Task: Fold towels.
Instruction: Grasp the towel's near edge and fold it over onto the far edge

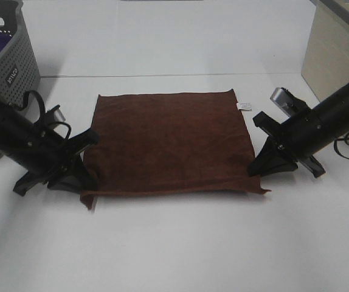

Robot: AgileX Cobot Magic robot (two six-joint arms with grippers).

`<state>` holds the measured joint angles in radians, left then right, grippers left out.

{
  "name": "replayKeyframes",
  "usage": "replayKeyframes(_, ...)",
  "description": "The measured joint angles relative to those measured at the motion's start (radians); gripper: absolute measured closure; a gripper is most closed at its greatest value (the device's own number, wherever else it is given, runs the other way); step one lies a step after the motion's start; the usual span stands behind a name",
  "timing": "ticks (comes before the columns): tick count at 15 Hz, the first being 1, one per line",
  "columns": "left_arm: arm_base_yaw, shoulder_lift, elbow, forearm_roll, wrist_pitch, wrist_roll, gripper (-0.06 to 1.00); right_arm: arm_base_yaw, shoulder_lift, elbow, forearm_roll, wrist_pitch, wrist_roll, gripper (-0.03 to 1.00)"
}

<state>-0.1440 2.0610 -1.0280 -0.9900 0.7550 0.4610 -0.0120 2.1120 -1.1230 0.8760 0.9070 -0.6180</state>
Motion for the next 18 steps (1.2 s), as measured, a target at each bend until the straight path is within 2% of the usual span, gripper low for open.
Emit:
replayKeyframes(5, -0.004, -0.139, 0.254, 0.003, 0.007, -0.016, 0.94, 0.002, -0.107, 0.254, 0.001, -0.019, 0.0, 0.97)
replayKeyframes(7, -0.004, -0.194, 0.276, -0.004, -0.005, -0.016, 0.94, 0.002, -0.143, 0.283, 0.001, -0.029, 0.0, 0.97)
replayKeyframes(9, -0.004, -0.216, 0.236, -0.013, -0.019, -0.017, 0.94, 0.002, -0.175, 0.26, 0.004, -0.059, 0.0, 0.97)
replayKeyframes(12, -0.004, -0.214, 0.13, -0.033, -0.076, -0.051, 0.94, 0.002, -0.171, 0.112, 0.003, -0.071, 0.003, 0.97)
replayKeyframes(18, -0.004, -0.07, -0.21, 0.021, -0.099, -0.156, 0.94, 0.002, 0.034, -0.37, -0.013, 0.027, 0.074, 0.97)
